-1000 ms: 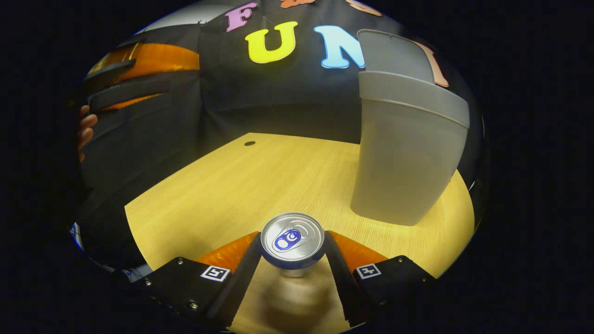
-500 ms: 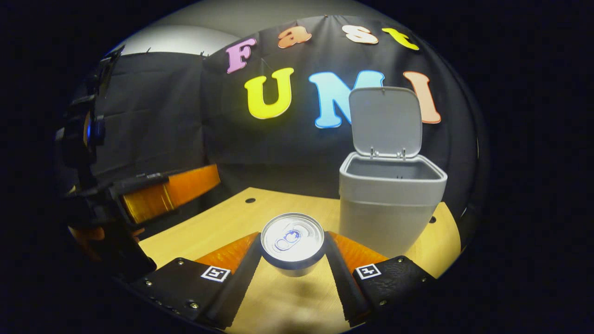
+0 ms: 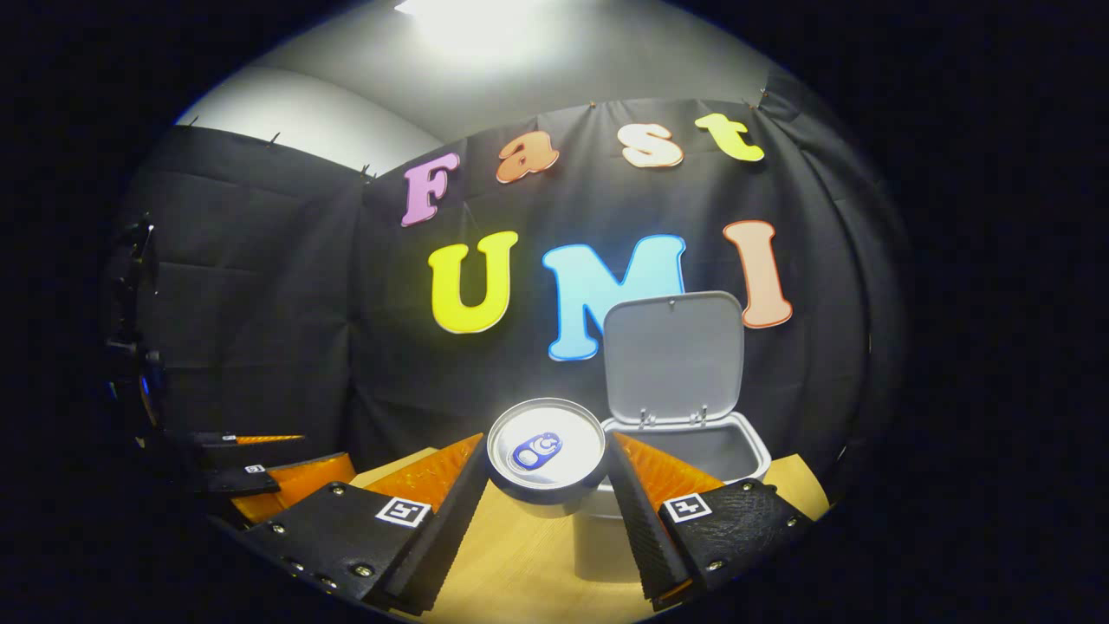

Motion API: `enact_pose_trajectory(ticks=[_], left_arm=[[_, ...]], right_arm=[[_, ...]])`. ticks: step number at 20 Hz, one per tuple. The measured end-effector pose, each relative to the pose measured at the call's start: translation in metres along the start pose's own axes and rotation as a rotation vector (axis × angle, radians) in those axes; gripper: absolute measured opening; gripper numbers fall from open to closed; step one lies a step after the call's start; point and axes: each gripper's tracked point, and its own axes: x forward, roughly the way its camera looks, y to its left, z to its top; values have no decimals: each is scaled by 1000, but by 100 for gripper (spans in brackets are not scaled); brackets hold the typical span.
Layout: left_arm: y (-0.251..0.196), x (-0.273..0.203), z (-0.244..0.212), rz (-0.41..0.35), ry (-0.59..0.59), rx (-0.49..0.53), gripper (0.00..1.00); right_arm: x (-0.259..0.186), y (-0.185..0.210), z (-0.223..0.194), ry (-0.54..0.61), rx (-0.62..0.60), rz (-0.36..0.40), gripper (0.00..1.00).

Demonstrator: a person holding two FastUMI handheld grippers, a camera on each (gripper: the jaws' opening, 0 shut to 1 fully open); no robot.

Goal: Press the lid of the desktop garbage bin to open it, pick up the crumpled paper on the desktop and throw it into the bin, then pick up the pop can on the desktop and drop it into the bin, and finally close the garbage bin lid.

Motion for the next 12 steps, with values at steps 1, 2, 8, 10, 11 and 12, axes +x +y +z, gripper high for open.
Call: enact_pose_trajectory(ticks=[1, 2, 8, 10, 11, 12], left_arm=[[2, -1, 0, 5, 2, 3, 95], [3, -1, 0, 9, 3, 7, 95], [3, -4, 2, 10, -1, 14, 95], [1, -4, 3, 6, -3, 14, 95], [0, -4, 3, 4, -2, 15, 95], [-1, -5, 4, 4, -4, 14, 100]], right_arm=[[3, -7, 4, -23, -7, -19, 83], [6, -17, 5, -34, -24, -46, 83], [25, -39, -10, -12, -95, -101, 83], [31, -39, -12, -9, -105, -101, 83], [33, -39, -11, -8, -119, -105, 83], [34, -39, -14, -3, -137, -110, 82]])
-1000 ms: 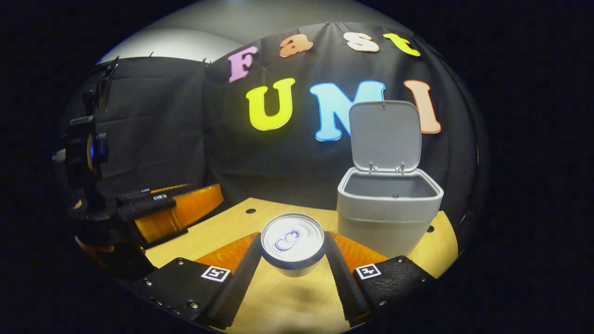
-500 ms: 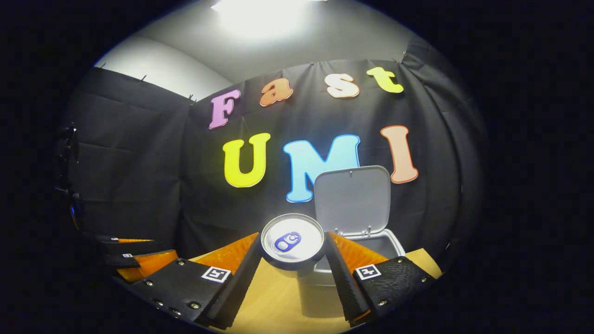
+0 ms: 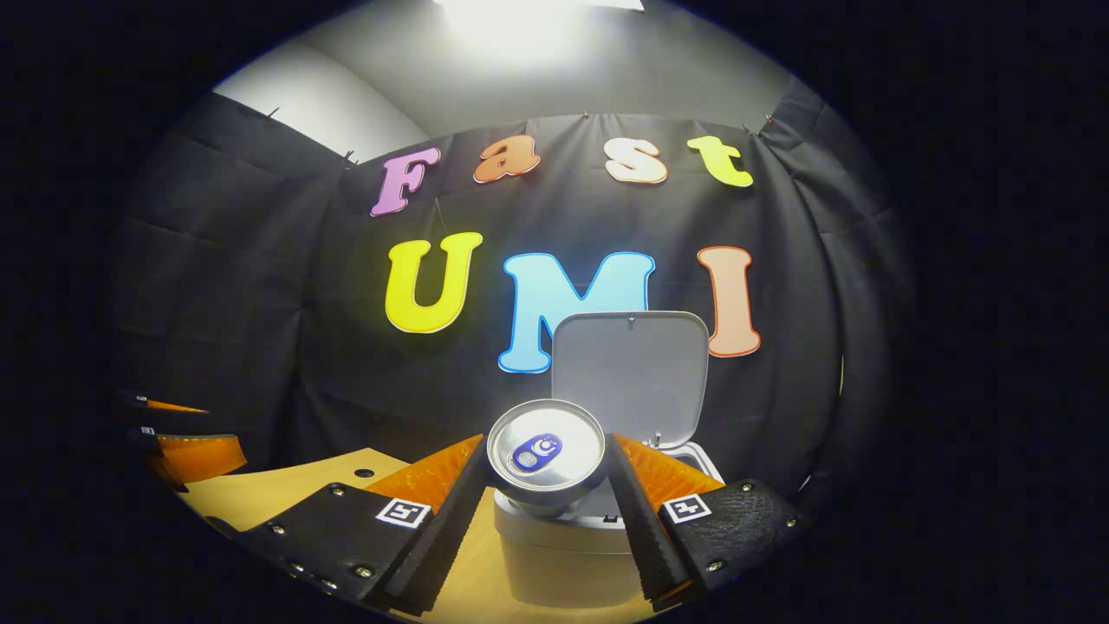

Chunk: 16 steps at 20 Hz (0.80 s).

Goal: Press the lid of the desktop garbage bin to open it, pick up the crumpled paper on the desktop and throw it into the bin, then pick up the pop can on the desktop and drop it into the bin, and finally close the garbage bin lid.

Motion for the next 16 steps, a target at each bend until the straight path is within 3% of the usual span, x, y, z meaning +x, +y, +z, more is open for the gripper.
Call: enact_pose_trajectory(ticks=[7, 8, 9, 12, 13, 14, 16], left_arm=[[-1, -1, -3, 0, 3, -14, 100], [-1, -2, -4, 2, 4, -13, 95], [-1, -2, -4, 3, 4, -14, 100], [-2, 1, -5, 0, 5, -20, 100], [-3, 1, -5, -1, 6, -21, 95], [-4, 2, -5, -4, 6, -20, 100], [-7, 2, -3, -10, 1, -15, 100]], right_arm=[[14, -3, -18, 57, -42, -25, 85], [13, -5, -17, 58, -42, -30, 86], [13, -8, -15, 54, -44, -36, 87], [13, -12, -13, 45, -51, -46, 87], [13, -12, -13, 43, -52, -46, 87], [12, -13, -11, 42, -53, -48, 87], [13, -16, -8, 38, -56, -52, 87]])
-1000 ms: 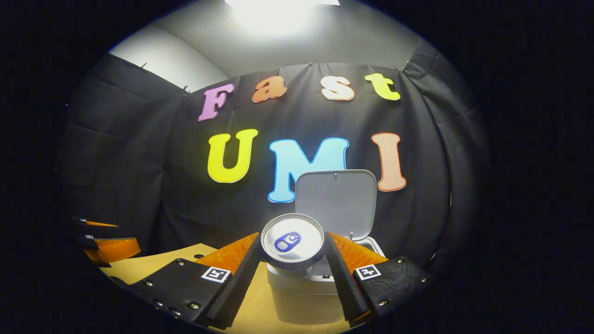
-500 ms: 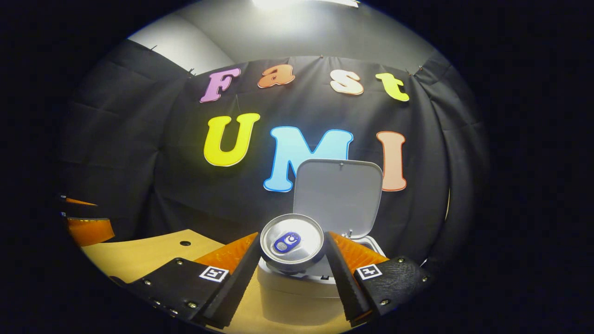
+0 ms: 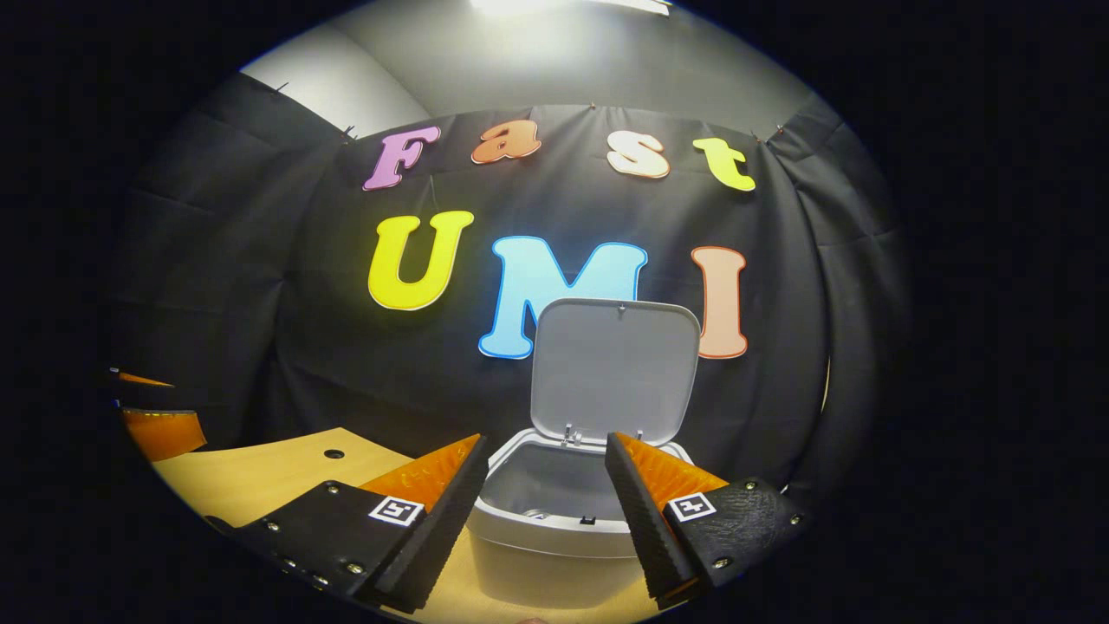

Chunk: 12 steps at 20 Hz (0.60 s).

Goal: Press the lid of the desktop garbage bin to open it, pick up the crumpled paper on the desktop and throw it into the bin, then pick up the pop can on the desktop and drop it into the bin, and finally close the garbage bin lid.

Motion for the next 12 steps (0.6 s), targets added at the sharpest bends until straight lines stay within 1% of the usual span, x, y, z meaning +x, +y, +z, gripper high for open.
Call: enact_pose_trajectory(ticks=[3, 4, 6, 7, 8, 12], left_arm=[[-2, 3, 3, -11, -6, 13, 100], [-2, 4, 2, -15, -5, 13, 95], [1, 6, 1, -18, 1, 11, 95], [2, 7, 0, -20, 2, 14, 95], [5, 8, -1, -21, 4, 20, 100], [24, 20, -2, -13, 7, 43, 100]], right_arm=[[2, -4, 6, -5, 2, -13, 87], [4, -5, 9, -8, 0, -19, 88], [8, -9, 15, -10, -9, -36, 88], [10, -10, 19, -12, -17, -43, 88], [13, -13, 21, -11, -29, -59, 87], [26, -22, 47, -36, -82, -117, 87]])
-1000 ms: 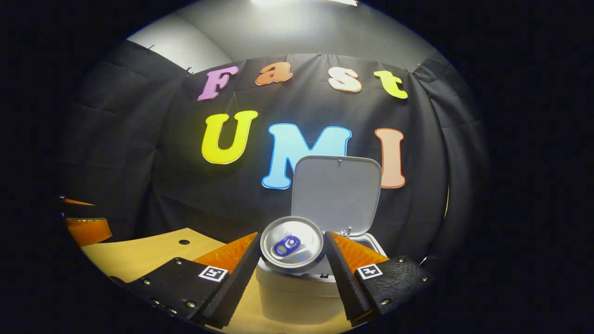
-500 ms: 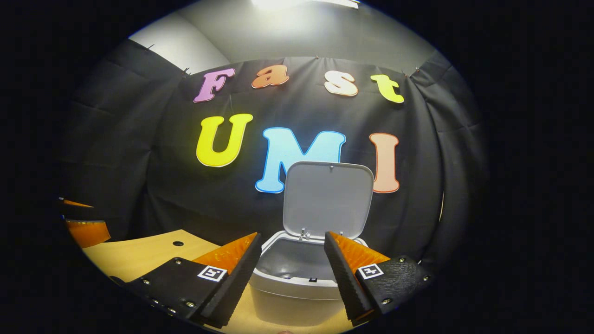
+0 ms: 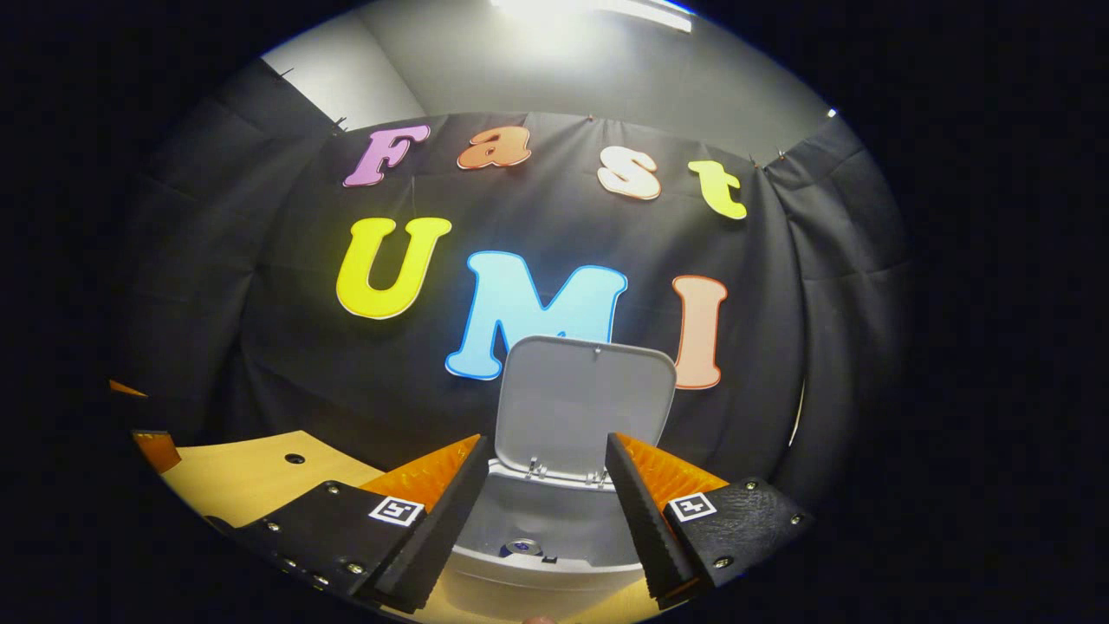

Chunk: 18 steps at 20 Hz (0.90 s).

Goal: Press the lid of the desktop garbage bin to open it, pick up the crumpled paper on the desktop and throw it into the bin, then pick up the pop can on the desktop and drop it into the bin, and finally close the garbage bin lid.

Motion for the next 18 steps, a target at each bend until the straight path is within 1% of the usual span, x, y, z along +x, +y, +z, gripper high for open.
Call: enact_pose_trajectory(ticks=[1, 2, 3, 8, 10, 14, 18], left_arm=[[4, 3, 1, 0, -1, 8, 95], [7, 5, 2, -4, -2, 11, 95], [10, 7, 4, -8, -1, 14, 100], [8, 14, 2, -64, 15, 24, 100], [8, 17, 4, -75, 9, 18, 100], [9, 22, 7, -64, 2, -1, 100], [9, 21, 7, -40, 0, -27, 100]], right_arm=[[4, -3, 8, -10, -8, -12, 87], [9, -6, 13, -12, -20, -26, 87], [15, -9, 17, -12, -35, -43, 87], [42, -29, 46, -32, -56, -122, 87], [57, -31, 56, -40, -66, -128, 87], [86, -33, 71, -46, -63, -118, 87], [112, -34, 68, -15, -42, -108, 87]])
